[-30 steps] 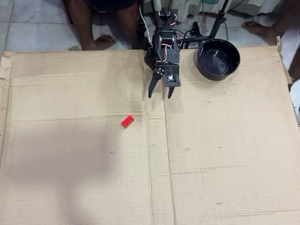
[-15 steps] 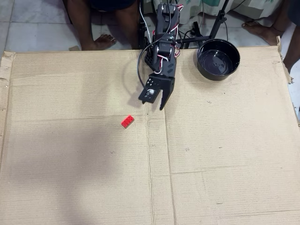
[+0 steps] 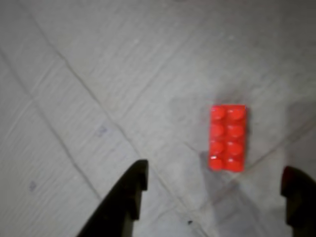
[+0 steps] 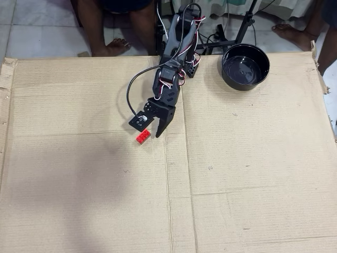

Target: Grasp a lego block and put it in the bin.

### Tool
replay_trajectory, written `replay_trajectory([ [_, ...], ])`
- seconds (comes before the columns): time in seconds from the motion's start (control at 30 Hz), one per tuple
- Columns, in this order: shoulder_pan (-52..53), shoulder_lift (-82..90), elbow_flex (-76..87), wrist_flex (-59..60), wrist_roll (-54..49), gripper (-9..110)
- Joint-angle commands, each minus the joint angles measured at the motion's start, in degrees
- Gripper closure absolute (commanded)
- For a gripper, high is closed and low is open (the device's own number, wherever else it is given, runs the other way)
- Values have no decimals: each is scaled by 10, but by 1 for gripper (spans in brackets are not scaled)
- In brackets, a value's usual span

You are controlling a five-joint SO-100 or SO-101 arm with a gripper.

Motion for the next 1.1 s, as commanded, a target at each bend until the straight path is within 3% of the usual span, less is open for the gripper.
replay_trajectory([
  [0.0, 11, -1, -26, -12, 0, 71],
  [1.07, 11, -145, -35, -109, 3, 72],
])
